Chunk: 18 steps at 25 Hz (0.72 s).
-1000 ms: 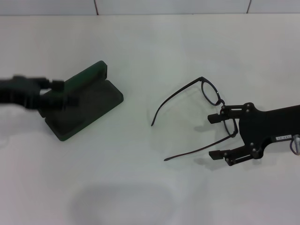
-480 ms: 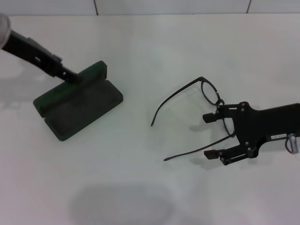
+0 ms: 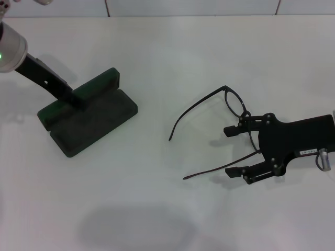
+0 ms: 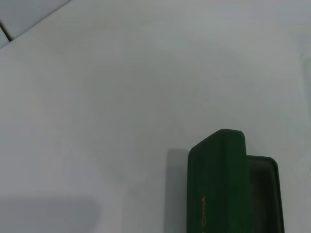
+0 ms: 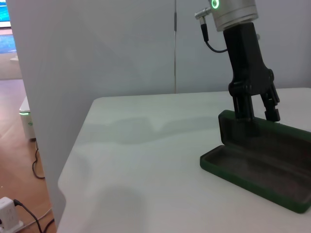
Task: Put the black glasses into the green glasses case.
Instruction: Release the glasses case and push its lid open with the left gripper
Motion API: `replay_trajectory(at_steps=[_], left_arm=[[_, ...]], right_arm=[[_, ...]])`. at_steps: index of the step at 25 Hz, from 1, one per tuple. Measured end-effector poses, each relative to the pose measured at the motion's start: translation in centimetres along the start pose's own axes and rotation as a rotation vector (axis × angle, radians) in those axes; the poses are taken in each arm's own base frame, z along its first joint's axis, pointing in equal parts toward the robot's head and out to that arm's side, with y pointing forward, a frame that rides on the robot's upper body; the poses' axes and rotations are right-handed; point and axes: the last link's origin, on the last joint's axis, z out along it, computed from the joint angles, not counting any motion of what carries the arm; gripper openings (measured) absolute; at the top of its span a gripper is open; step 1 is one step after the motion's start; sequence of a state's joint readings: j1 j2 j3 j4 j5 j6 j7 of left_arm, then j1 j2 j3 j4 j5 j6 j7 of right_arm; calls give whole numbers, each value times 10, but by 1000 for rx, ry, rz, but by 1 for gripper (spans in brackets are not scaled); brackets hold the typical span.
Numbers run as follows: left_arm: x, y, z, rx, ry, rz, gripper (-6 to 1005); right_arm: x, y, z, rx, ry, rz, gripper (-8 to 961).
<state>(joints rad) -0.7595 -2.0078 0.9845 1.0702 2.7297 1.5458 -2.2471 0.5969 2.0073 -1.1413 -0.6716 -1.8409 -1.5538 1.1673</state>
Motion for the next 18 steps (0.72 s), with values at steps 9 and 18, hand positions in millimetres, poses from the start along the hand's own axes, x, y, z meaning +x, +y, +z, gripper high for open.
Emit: replay_trajectory(at_steps=[9,18], left_arm=[[2,4,0,-1,17,57,807],[3,7,2,-6,16,89,500]], right_arm=[[1,1,0,1,0,3,857],[2,2,0,1,-1,9,858]])
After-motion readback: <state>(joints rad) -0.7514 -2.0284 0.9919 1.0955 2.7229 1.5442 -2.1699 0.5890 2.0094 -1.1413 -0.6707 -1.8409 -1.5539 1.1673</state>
